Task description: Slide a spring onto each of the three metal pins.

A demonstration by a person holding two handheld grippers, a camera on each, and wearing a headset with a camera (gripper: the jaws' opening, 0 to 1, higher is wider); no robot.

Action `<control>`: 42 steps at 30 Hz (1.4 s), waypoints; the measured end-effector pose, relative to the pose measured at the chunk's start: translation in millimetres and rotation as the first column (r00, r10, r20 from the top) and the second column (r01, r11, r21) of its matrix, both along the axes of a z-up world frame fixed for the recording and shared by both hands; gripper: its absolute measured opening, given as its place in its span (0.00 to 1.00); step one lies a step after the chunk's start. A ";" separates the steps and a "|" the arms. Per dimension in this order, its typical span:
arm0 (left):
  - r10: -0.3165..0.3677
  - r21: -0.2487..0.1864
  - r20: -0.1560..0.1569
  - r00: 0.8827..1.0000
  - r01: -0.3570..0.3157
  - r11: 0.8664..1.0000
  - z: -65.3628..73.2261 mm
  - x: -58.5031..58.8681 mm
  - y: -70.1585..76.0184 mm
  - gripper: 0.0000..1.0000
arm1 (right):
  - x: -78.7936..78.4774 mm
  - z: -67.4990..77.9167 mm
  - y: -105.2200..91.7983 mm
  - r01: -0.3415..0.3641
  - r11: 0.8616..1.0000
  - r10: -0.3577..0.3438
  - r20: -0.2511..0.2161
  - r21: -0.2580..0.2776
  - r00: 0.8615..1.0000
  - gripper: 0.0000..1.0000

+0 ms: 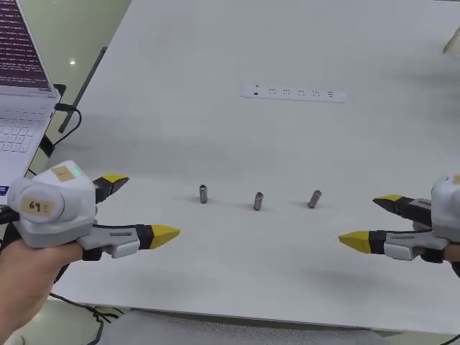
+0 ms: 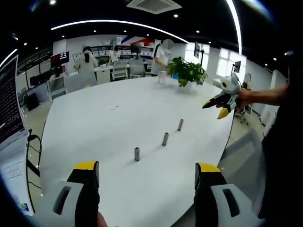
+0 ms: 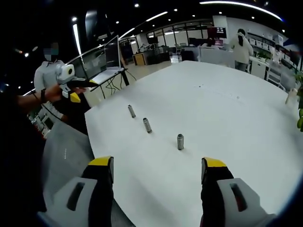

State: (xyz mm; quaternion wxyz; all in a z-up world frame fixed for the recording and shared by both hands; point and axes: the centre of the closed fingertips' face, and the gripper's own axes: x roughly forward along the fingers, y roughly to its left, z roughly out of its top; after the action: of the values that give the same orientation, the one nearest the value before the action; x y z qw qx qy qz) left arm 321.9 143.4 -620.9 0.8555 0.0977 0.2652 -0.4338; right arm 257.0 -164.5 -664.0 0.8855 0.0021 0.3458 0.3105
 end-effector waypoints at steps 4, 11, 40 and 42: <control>0.002 -0.003 0.000 1.000 -0.002 1.000 -0.1 -1.0 -2.0 0.80 | -7.8 0.6 0.2 0.017 1.000 -0.017 0.005 0.002 1.000 0.76; 0.004 -0.009 -0.006 1.000 -0.004 1.000 -1.6 -5.7 -5.9 0.80 | -20.2 0.5 1.4 0.055 0.998 -0.055 0.015 0.016 0.998 0.77; 0.015 -0.015 -0.013 1.000 -0.015 1.000 -3.1 -12.0 -7.8 0.80 | -26.4 -1.9 4.7 0.077 0.997 -0.078 0.020 0.031 0.997 0.75; 0.018 -0.016 -0.012 1.000 -0.018 1.000 -2.6 -11.8 -8.3 0.80 | -26.6 -1.4 5.2 0.076 0.997 -0.077 0.021 0.032 0.997 0.75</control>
State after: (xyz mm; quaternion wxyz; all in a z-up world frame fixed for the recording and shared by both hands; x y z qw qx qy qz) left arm 310.1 135.0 -623.5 0.8586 0.0859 0.2677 -0.4288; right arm 230.4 -159.3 -665.4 0.9003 0.0256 0.3309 0.2816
